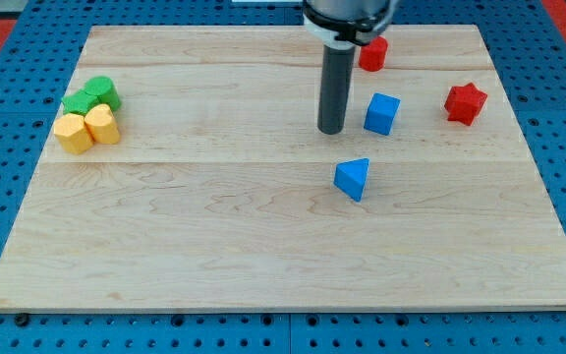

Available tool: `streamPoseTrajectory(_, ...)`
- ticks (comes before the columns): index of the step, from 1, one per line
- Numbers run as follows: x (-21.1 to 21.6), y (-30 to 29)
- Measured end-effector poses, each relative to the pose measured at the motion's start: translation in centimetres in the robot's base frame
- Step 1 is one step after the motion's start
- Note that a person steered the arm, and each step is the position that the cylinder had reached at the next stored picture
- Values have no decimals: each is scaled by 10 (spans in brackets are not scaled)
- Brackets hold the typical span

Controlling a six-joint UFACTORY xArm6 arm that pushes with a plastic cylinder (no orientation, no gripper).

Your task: Place the blue cube below the red star

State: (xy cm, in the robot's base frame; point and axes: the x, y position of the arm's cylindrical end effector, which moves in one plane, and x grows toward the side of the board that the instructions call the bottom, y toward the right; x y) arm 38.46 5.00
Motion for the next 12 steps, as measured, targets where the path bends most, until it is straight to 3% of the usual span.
streamPoseTrajectory(4, -17, 127)
streamPoseTrajectory(7, -18, 113)
streamPoseTrajectory(11, 13, 152)
streamPoseTrajectory(12, 13, 127)
